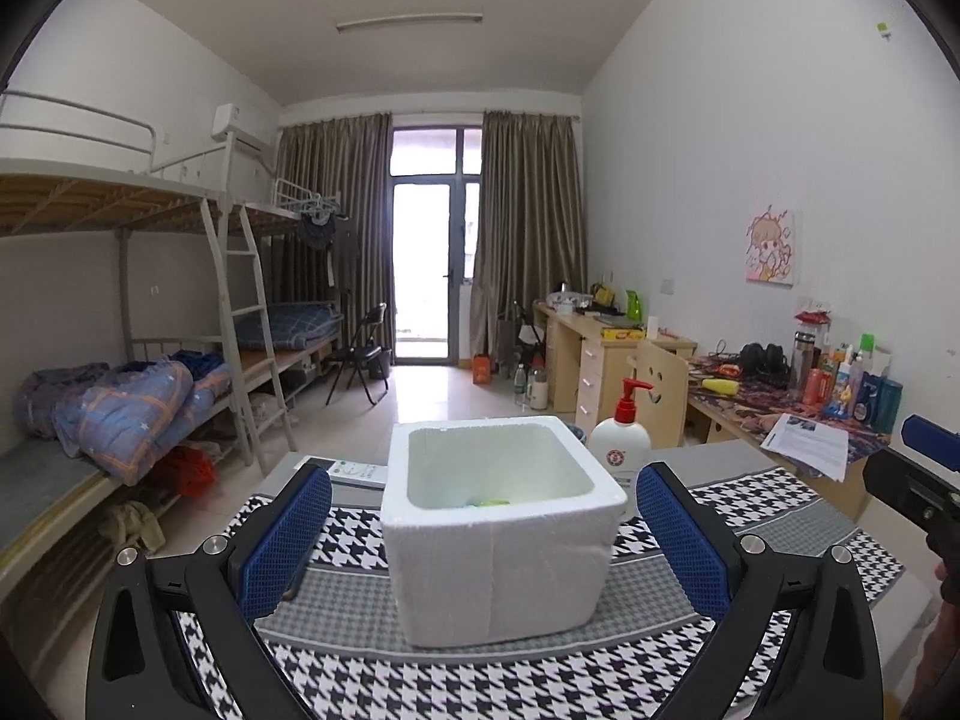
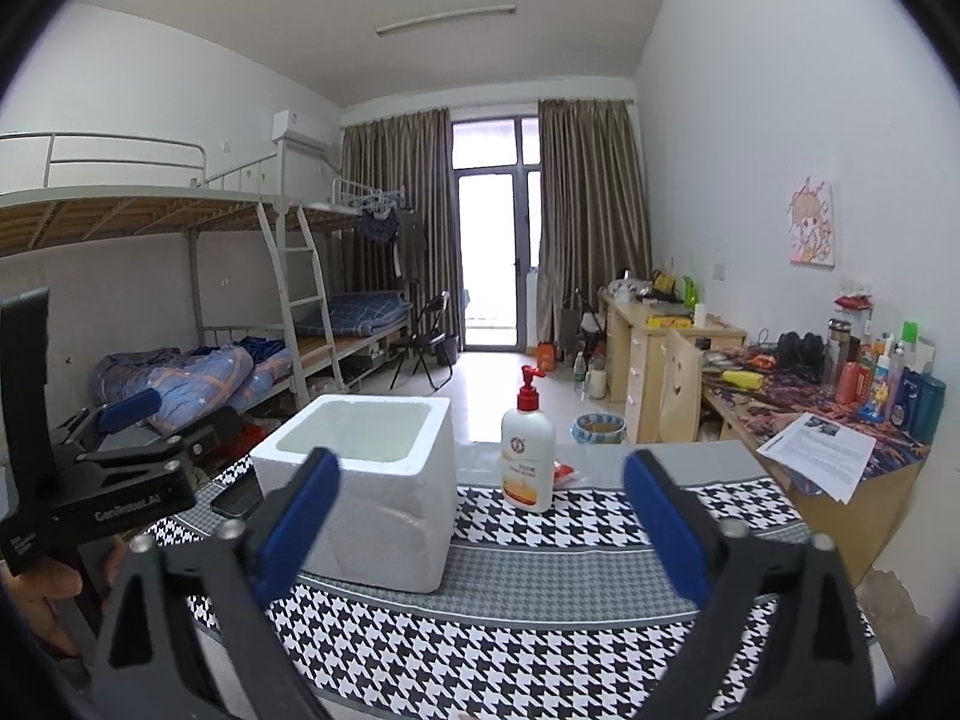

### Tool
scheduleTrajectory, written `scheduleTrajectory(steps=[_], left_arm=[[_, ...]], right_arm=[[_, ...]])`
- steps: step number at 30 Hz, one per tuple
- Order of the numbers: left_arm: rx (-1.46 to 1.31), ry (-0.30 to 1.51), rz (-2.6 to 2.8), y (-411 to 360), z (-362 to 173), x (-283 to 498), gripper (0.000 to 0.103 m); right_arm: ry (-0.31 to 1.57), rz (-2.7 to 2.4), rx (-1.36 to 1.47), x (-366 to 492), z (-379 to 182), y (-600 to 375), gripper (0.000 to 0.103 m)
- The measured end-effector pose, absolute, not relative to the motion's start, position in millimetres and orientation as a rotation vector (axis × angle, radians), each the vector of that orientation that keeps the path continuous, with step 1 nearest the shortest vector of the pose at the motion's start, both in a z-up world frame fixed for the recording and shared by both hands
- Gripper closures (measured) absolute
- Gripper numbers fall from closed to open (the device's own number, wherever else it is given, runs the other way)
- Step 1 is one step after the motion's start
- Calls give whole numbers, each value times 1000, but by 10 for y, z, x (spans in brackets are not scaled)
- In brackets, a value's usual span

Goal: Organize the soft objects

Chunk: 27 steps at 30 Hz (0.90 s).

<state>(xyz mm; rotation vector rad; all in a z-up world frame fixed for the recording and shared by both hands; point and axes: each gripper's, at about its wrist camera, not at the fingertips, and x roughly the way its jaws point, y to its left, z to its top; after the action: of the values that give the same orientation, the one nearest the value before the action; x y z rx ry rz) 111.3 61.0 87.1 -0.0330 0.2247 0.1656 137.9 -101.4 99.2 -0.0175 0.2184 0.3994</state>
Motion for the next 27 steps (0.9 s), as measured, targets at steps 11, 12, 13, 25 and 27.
scheduleTrajectory(steps=[11,12,13,25,27], left_arm=[[-29,193,160,469,765,598,1],[-29,192,156,458,746,565,1],[-29,192,153,445,725,532,1],[-41,165,149,346,556,151,1],[-33,154,156,309,526,86,1]], right_arm=[[191,421,-18,1039,782,-1049,0],[190,423,-14,1018,770,-1054,0],[191,425,-10,999,750,-1064,0],[173,426,-3,743,615,-1138,0],[163,425,1,698,592,-1169,0]])
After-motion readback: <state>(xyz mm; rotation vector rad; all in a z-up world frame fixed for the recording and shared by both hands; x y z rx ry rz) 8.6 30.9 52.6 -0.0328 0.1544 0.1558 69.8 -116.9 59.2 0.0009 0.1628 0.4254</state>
